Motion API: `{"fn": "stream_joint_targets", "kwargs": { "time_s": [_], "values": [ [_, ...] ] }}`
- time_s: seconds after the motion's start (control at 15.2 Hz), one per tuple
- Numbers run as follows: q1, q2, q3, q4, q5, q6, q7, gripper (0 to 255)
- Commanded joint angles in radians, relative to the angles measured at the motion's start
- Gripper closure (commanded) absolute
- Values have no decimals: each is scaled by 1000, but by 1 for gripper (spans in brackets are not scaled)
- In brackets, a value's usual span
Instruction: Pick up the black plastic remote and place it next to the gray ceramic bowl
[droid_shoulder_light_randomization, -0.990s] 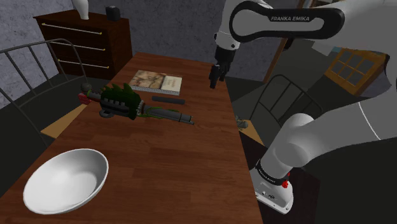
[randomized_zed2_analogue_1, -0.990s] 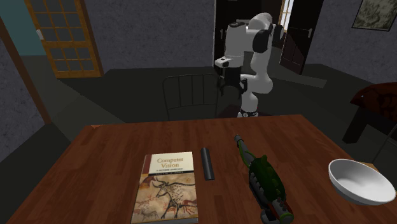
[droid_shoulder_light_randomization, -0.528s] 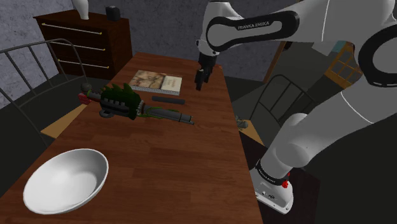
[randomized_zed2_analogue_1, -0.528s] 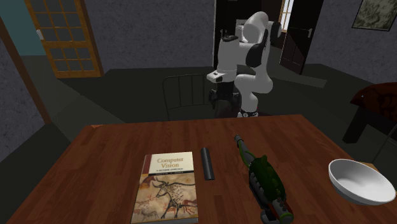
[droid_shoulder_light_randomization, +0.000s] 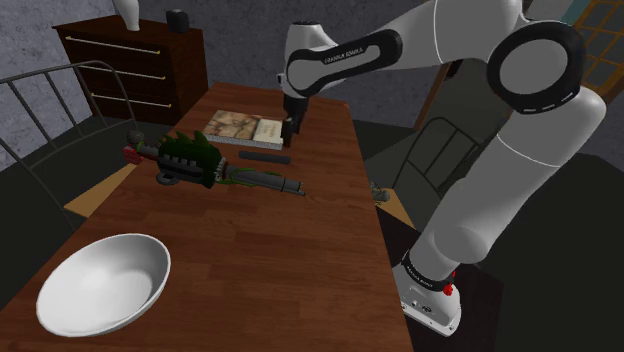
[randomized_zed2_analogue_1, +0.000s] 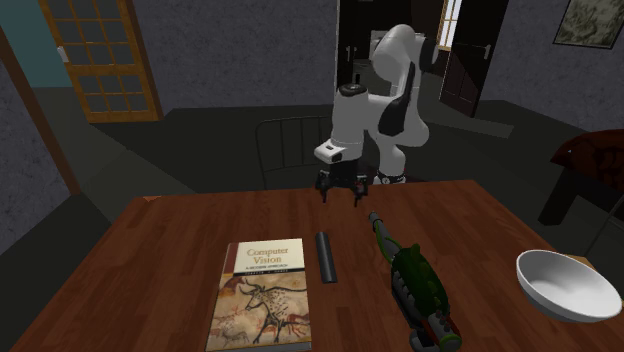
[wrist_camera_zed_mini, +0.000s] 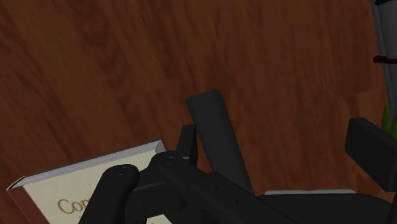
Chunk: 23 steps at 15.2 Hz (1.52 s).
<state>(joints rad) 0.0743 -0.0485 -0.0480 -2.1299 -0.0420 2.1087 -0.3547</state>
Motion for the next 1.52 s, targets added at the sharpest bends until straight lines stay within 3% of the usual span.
{"fn": "stream_joint_targets", "kwargs": {
  "time_s": [0.0, 0.59, 1.06, 1.45],
  "values": [
    [3, 78, 2, 50, -3, 33, -29, 0],
    [20, 411, 28, 340, -30, 91, -127, 0],
    [17, 463, 26, 317, -32, 166, -126, 0],
    [17, 467, 26, 316, -32, 172, -126, 0]
  ]
}}
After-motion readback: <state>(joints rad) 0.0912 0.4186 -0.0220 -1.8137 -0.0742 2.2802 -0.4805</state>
